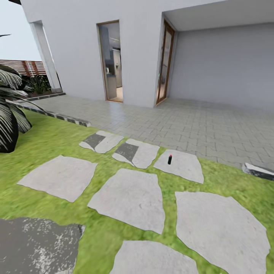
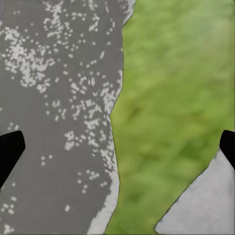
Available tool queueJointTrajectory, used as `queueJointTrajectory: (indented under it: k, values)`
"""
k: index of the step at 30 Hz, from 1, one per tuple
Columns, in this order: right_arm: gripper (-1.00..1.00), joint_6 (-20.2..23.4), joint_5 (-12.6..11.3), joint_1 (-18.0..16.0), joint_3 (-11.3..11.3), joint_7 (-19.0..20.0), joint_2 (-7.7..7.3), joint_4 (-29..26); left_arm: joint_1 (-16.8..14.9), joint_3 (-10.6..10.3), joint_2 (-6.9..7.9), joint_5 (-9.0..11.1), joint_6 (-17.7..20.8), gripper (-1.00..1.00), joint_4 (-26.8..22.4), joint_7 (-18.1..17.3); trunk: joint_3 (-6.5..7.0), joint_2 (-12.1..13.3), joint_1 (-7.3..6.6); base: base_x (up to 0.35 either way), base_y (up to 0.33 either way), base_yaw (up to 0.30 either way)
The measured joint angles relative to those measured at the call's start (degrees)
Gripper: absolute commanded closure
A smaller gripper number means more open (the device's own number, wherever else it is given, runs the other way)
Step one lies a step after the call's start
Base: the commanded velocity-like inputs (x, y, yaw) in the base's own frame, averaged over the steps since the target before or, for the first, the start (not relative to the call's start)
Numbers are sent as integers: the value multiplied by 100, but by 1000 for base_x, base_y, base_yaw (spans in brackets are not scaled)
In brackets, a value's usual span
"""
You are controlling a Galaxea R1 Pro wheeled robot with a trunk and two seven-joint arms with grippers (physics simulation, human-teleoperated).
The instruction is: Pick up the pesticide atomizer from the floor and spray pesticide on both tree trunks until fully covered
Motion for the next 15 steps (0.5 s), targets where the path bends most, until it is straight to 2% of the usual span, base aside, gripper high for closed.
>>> queueJointTrajectory:
  k: [15]
  values:
    - [-100, 0, 0, 0, 0, 0, -1, 0, 0, 0, 0, 0, 1, -100, 0, 0, 0, 0, 0, 338, 0, 0]
